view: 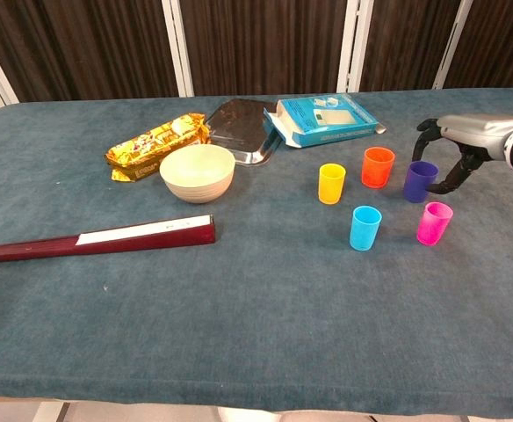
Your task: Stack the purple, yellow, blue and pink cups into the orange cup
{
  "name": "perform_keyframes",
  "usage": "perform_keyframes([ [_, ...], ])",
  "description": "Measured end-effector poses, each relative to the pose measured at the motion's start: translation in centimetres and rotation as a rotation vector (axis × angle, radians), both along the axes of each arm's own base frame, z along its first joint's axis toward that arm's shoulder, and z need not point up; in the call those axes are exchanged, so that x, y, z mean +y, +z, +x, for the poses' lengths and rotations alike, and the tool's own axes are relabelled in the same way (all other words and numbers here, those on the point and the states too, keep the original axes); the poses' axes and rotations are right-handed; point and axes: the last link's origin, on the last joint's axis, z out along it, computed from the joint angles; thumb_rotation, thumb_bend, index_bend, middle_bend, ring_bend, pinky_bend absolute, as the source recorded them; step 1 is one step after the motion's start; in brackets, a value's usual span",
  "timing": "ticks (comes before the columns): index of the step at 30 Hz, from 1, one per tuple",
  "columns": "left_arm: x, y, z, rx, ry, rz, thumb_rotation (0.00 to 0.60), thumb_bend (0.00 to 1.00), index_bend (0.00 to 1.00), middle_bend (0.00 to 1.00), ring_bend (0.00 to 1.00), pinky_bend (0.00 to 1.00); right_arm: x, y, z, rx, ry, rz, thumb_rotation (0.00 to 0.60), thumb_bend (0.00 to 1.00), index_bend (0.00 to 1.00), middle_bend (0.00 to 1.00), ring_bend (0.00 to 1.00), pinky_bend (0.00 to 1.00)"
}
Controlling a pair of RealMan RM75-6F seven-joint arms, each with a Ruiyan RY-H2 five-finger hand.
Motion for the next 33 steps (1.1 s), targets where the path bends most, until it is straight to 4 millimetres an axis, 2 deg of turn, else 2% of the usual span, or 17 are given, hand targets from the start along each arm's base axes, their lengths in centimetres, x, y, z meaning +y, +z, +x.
perform_keyframes([
  [5, 0.0, 0.0, 0.0, -0.001, 0.001, 0.000, 0.600, 0.44, 0.00, 0.00, 0.01, 0.10, -0.1, -0.4, 0.4, -0.006, 0.003, 0.006, 0.600, 0.42, 0.47, 0.00, 0.00, 0.00],
  [13, -0.1, 0.1, 0.0, -0.004, -0.003, -0.001, 0.600, 0.44, 0.00, 0.00, 0.01, 0.10, -0.2, -0.5, 0.5, -0.001, 0.001, -0.012, 0.600, 0.47, 0.58, 0.01, 0.00, 0.00],
  [21, -0.1, 0.3, 0.0, -0.008, -0.002, 0.006, 0.600, 0.44, 0.00, 0.00, 0.01, 0.10, 0.1, 0.7, 1.2, -0.032, 0.013, -0.042, 0.600, 0.47, 0.59, 0.01, 0.00, 0.00],
  [26, 0.0, 0.2, -0.1, -0.006, 0.001, 0.003, 0.600, 0.44, 0.00, 0.00, 0.01, 0.10, 0.5, 2.9, 3.1, -0.111, 0.055, -0.089, 0.600, 0.47, 0.59, 0.01, 0.00, 0.00],
  [29, 0.0, 0.1, 0.0, -0.003, 0.002, 0.003, 0.600, 0.44, 0.00, 0.00, 0.01, 0.10, -0.1, 4.1, 4.7, -0.152, 0.083, -0.142, 0.600, 0.47, 0.58, 0.01, 0.00, 0.00],
  [33, 0.1, 0.1, -0.1, -0.001, 0.007, 0.005, 0.600, 0.44, 0.00, 0.00, 0.01, 0.10, -1.1, 3.8, 6.2, -0.144, 0.102, -0.165, 0.600, 0.47, 0.58, 0.01, 0.00, 0.00],
])
